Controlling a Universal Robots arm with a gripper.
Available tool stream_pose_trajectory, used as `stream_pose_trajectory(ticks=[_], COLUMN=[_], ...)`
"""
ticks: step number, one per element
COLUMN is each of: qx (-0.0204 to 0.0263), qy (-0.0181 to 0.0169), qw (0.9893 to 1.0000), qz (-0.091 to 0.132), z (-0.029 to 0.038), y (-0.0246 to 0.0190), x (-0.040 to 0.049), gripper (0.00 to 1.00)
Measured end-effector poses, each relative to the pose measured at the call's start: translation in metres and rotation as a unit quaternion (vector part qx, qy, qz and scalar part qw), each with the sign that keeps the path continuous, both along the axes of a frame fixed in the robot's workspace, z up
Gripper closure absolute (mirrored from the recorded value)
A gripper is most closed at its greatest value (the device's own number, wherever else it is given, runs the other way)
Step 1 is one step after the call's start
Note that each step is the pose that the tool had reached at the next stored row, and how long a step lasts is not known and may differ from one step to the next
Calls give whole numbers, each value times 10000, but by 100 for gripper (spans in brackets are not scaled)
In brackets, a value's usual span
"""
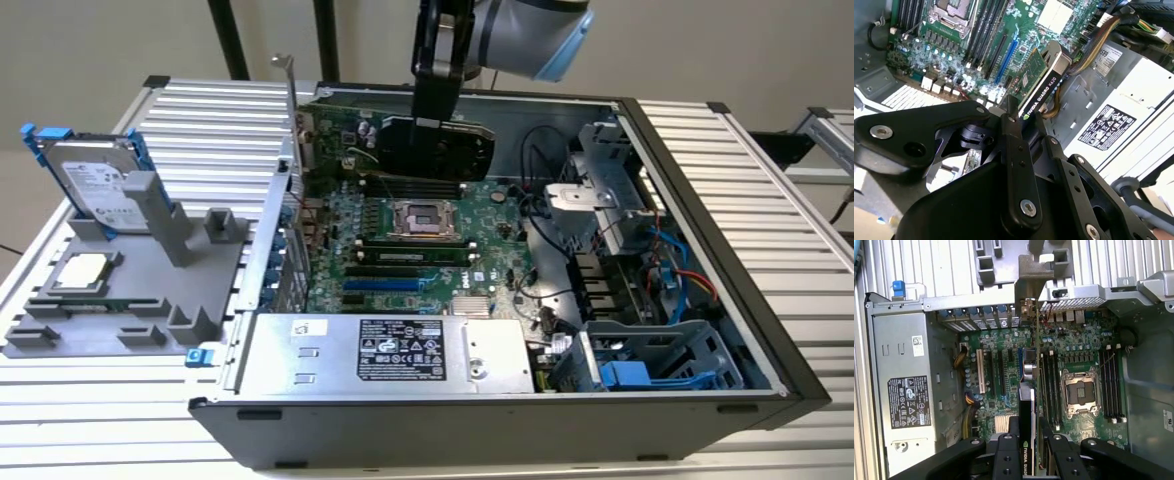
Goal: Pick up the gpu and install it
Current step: 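Insert the gpu into the slot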
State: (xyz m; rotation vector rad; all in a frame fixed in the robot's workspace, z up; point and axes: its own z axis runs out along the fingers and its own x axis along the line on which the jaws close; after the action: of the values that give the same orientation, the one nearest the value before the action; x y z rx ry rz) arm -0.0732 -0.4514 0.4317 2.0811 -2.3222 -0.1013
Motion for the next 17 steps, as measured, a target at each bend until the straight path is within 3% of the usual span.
stream_pose_trajectory(ticks=[17], qx=[0], qy=[0], qw=[10000], qz=[0], z=[-31], y=[0], x=[0], gripper=[100])
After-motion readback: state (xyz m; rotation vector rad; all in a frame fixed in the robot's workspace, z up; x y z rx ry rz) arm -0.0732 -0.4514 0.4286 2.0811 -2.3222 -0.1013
